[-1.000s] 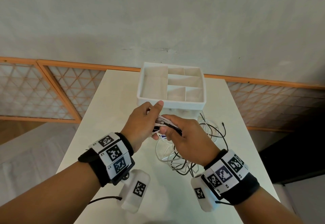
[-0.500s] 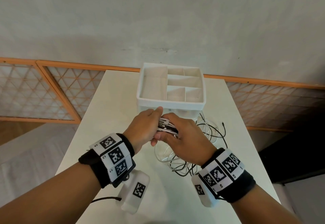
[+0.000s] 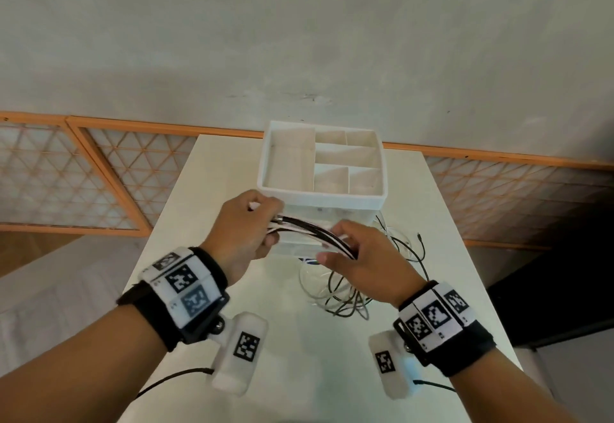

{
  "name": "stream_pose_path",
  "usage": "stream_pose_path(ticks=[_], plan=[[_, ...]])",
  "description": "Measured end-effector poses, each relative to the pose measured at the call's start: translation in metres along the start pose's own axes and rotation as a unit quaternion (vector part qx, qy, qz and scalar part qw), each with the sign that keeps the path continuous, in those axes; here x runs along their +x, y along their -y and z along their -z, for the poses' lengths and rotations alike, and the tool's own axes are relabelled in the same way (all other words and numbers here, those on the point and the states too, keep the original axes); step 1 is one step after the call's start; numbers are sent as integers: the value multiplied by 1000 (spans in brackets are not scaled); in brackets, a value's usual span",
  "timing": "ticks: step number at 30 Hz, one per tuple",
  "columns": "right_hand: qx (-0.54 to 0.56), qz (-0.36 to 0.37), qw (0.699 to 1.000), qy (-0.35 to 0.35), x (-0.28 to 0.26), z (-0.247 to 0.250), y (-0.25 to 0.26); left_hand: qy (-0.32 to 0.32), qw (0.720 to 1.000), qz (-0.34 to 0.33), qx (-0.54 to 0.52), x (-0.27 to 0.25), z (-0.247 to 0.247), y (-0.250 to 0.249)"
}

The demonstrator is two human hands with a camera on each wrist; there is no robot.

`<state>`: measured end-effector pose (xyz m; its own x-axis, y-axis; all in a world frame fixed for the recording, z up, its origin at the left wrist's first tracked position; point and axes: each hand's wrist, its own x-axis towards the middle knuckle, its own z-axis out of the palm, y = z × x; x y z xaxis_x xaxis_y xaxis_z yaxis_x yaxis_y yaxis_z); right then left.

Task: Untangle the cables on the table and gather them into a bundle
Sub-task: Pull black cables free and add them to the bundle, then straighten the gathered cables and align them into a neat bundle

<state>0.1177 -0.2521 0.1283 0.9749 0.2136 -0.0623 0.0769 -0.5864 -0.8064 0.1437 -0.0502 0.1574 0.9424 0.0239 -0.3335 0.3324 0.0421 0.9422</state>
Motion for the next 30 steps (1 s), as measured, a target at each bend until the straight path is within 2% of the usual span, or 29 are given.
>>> stream_pose_path(ticks=[1,3,4,5,7,9,11,13,15,17,19,21,23,25,27,29,30], plan=[[-38,7,999,2,-2,3,-3,20,999,26,16,1,7,0],[-55,18,998,2,-3,3,-3,50,985,58,155,4,18,8],[-58,30,998,3,-2,1,0,38,968,32,247,6,19,13],[-66,48,997,9,-2,-2,7,20,954,-23,300,5,17,13],[-84,97,992,16,2,-9,23,42,950,-133,279,-2,3,6],[-73,137,988,7,5,-13,37,110,941,-167,271,-9,-16,0],[-15,133,991,-17,9,-7,46,137,929,-163,303,-15,-27,-3],[38,115,992,-47,11,3,42,106,927,-160,322,-16,-26,-9],[46,89,994,-53,9,14,27,83,946,-131,283,-12,-18,-17],[8,58,998,-38,5,21,11,108,971,-81,198,-9,-7,-29],[-11,35,997,-63,4,30,2,147,972,-44,180,-9,2,-34],[-26,65,987,-142,5,43,3,151,965,-22,215,-5,7,-30],[-37,129,964,-231,5,58,14,104,969,-7,223,0,9,-25],[-14,158,952,-263,1,71,18,43,985,-9,169,6,10,-27],[4,115,973,-202,-7,70,9,-6,998,-23,59,11,11,-39],[-121,18,989,-81,-19,56,-19,-22,997,-55,-54,10,15,-58],[-197,-30,980,-15,-24,48,-39,-13,992,-78,-96,8,17,-67]])
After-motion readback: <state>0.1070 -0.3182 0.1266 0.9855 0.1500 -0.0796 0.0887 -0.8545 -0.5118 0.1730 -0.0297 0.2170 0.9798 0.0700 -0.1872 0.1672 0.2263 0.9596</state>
